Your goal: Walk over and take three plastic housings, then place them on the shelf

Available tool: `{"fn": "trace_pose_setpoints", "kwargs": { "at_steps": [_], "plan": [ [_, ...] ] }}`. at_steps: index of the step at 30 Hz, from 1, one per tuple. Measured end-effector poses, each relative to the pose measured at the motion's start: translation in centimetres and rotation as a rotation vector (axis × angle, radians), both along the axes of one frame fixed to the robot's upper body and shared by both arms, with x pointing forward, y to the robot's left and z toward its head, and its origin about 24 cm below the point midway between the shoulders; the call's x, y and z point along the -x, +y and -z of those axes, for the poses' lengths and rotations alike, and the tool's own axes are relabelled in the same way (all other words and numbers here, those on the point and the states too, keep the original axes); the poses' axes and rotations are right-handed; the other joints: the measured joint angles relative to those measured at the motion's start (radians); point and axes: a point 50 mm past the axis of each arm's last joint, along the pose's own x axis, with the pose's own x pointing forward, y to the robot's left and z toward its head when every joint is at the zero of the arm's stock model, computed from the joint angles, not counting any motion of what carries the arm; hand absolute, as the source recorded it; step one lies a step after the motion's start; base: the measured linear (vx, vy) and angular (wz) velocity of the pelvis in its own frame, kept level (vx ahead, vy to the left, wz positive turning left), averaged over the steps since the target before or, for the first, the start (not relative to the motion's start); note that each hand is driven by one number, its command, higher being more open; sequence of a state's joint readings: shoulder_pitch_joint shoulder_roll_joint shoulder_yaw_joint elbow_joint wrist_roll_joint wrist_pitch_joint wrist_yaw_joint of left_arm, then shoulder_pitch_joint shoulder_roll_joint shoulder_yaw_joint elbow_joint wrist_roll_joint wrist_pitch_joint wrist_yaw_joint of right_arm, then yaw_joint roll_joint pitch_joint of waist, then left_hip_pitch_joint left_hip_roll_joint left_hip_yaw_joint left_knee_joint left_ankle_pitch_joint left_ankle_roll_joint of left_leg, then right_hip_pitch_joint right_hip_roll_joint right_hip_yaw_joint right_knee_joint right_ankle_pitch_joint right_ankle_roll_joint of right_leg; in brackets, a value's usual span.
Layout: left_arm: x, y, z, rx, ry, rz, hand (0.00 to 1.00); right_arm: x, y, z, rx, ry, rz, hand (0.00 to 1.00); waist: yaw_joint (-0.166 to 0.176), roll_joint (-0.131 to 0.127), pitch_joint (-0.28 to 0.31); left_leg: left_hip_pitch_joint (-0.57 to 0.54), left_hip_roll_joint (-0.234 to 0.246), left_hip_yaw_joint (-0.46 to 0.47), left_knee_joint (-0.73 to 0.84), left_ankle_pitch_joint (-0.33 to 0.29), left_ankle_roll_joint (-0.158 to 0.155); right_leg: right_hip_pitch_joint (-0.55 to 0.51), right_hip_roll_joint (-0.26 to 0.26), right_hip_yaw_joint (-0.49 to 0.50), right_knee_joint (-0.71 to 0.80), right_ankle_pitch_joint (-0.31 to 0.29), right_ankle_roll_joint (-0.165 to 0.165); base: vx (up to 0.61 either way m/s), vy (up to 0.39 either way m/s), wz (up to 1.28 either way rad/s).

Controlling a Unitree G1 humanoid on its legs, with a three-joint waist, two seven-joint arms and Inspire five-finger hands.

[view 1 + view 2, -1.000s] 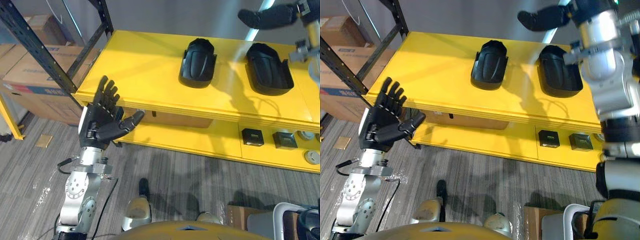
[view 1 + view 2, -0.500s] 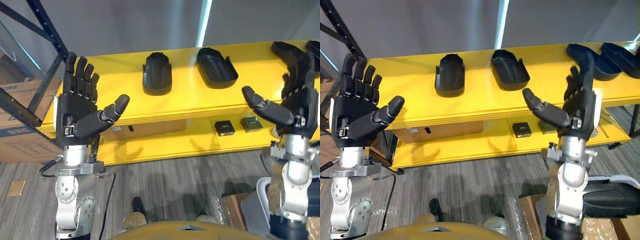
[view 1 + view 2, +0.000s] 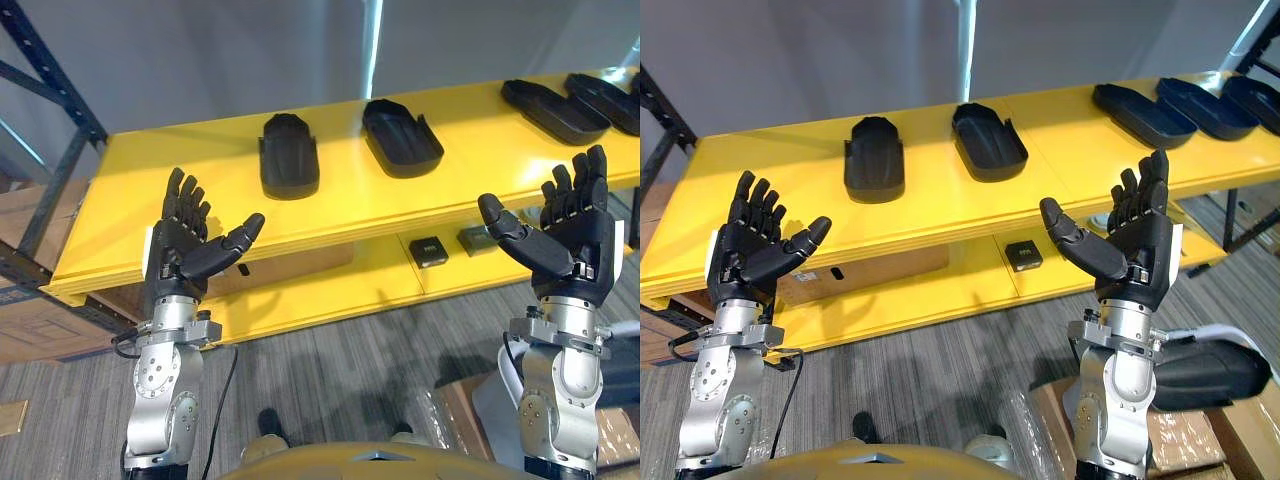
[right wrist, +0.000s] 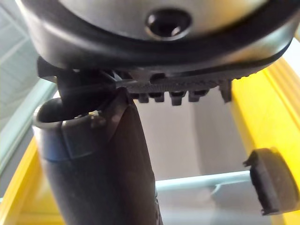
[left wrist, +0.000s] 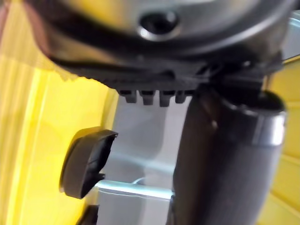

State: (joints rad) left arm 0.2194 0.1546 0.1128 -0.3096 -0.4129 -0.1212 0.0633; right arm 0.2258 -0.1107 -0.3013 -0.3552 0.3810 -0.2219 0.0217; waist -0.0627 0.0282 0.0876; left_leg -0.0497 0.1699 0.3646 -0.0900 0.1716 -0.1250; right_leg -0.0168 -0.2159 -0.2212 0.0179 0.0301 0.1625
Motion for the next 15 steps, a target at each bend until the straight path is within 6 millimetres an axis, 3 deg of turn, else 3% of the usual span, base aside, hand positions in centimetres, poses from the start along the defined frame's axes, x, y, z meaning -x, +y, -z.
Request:
{"fn": "trace_pose_setpoints", "kwargs": {
  "at_steps": [6,10,15],
  "plan": [
    [-3.8,-0.1,-0.7,-0.009,-0.017,-0.017,1.0,-0.7,1.2,1.9,-0.035,0.087,-0.143,1.0,-0.023,0.015,0.046,-0.047,-0.003,0.018,0.002,0.012,0.012,-0.058,-0.001,0.027,0.001,0.024,-0.002,-0.01,0.003,-0.12],
    [-6.9,-0.8,-0.8,-0.017,0.002,0.019,1.0,-1.4,2.6,1.9,-0.005,0.096,-0.236,1.0,-0.033,0.021,0.081,-0.051,-0.003,0.023,0.004,0.022,0.02,-0.075,-0.002,0.038,0.018,0.027,0.003,0.01,-0.004,-0.04],
    [-7.7,-0.2,-0.2,-0.025,0.046,-0.014,1.0,-1.5,2.6,1.8,0.0,0.096,-0.247,1.0,-0.059,0.021,0.097,-0.045,-0.003,0.028,0.005,0.022,0.02,-0.083,-0.002,0.048,0.039,0.015,0.002,0.03,-0.013,-0.04]
  ]
}}
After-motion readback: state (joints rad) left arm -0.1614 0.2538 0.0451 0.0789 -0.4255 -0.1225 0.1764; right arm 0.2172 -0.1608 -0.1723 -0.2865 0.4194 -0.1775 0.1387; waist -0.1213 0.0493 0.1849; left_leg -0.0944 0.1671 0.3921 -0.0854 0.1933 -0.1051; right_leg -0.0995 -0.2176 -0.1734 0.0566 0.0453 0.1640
